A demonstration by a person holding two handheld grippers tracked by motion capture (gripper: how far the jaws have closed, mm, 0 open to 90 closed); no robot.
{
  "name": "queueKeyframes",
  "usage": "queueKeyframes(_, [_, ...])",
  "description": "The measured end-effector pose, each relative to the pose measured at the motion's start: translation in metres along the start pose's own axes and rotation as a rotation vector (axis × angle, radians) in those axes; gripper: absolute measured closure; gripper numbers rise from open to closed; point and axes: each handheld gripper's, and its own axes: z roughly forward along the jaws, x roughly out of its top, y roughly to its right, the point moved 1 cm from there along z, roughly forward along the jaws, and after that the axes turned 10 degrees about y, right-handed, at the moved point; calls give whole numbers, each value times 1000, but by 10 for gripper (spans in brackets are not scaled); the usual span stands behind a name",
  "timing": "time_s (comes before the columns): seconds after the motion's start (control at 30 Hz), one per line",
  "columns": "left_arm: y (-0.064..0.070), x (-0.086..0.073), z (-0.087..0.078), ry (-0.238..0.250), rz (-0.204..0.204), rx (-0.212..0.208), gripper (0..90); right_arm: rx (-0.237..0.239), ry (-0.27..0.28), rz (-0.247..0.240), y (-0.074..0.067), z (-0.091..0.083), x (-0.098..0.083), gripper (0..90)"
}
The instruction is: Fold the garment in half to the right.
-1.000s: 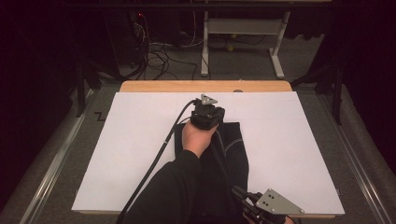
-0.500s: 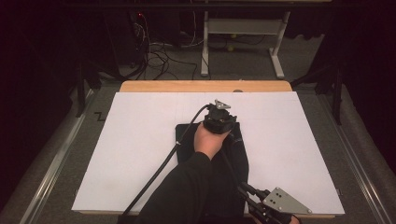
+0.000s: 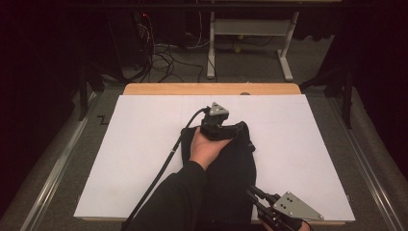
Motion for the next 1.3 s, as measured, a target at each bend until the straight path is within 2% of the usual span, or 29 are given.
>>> queueKeyframes(0.1, [-9,-6,-19,11,-4,-4,264,-1,-2,-3,0,1,0,772])
queueKeyframes(0.23, [-22,-17,-42,14,18,-7,234,1,-10,1,0,3,-1,776])
queueKeyframes(0.37, [-33,-30,-65,24,9,-8,189,0,-13,2,1,4,-1,776])
queueKeyframes(0.57, [-49,-55,-100,51,-35,30,134,-2,-18,3,2,6,-2,777])
queueKeyframes(0.63, [-54,-62,-109,43,-34,59,108,-4,-23,1,2,6,-3,777])
queueKeyframes(0.7, [-60,-71,-119,41,-50,79,95,-11,-24,4,3,6,-3,776])
queueKeyframes(0.73, [-64,-76,-127,40,-59,89,59,-13,-22,4,4,7,-3,777])
queueKeyframes(0.83, [-71,-90,-145,31,-57,114,0,-24,-24,10,6,7,-3,777])
queueKeyframes(0.93, [-77,-104,-164,18,-49,144,0,-30,-27,17,8,7,-4,776])
queueKeyframes(1.0, [-80,-112,-175,17,-55,147,0,-33,-28,19,9,8,-5,776])
queueKeyframes(1.1, [-83,-125,-191,15,-39,164,0,-38,-29,19,11,8,-5,776])
queueKeyframes(1.2, [-81,-125,-201,48,-52,144,0,-53,-30,21,14,9,-6,775])
queueKeyframes(1.3, [-75,-123,-208,79,-20,132,0,-82,-34,31,22,12,-6,772])
